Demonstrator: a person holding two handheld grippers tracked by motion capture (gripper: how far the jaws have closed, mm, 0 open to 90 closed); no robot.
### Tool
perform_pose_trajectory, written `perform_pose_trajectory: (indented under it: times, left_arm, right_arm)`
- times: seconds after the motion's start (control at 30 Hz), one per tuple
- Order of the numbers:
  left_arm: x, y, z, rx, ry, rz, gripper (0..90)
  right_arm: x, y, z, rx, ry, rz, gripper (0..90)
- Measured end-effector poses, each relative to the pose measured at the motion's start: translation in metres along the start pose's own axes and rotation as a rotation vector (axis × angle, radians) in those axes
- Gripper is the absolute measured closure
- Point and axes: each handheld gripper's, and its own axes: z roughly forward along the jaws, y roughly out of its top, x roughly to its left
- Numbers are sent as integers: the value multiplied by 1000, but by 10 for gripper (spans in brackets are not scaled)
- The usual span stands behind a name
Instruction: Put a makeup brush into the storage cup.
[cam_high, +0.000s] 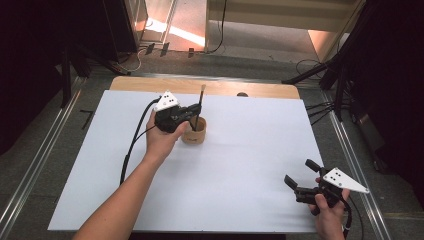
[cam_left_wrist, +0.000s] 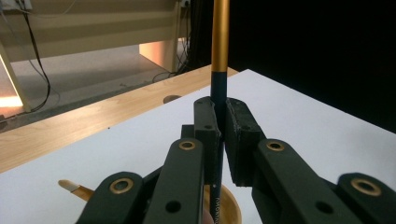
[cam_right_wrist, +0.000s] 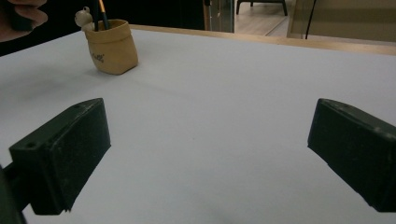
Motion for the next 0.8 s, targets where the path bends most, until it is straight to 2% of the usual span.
perform_pose_trajectory:
  times: [0.23, 0.4, 0.5, 0.8]
  left_arm:
    - [-2, -9, 4, 1, 20, -13, 846]
    - [-5, -15, 6, 4, 45, 5, 845]
    - [-6, -19, 7, 3, 53, -5, 845]
    - [-9, -27, 9, 11, 54, -3, 844]
  right_arm:
    - [0, 0, -2, -2, -5, 0, 0]
    - [-1, -1, -1, -3, -3, 0, 0]
    - [-1, 0, 0, -3, -2, -2, 0]
    - [0, 1, 3, -4, 3, -7, 0]
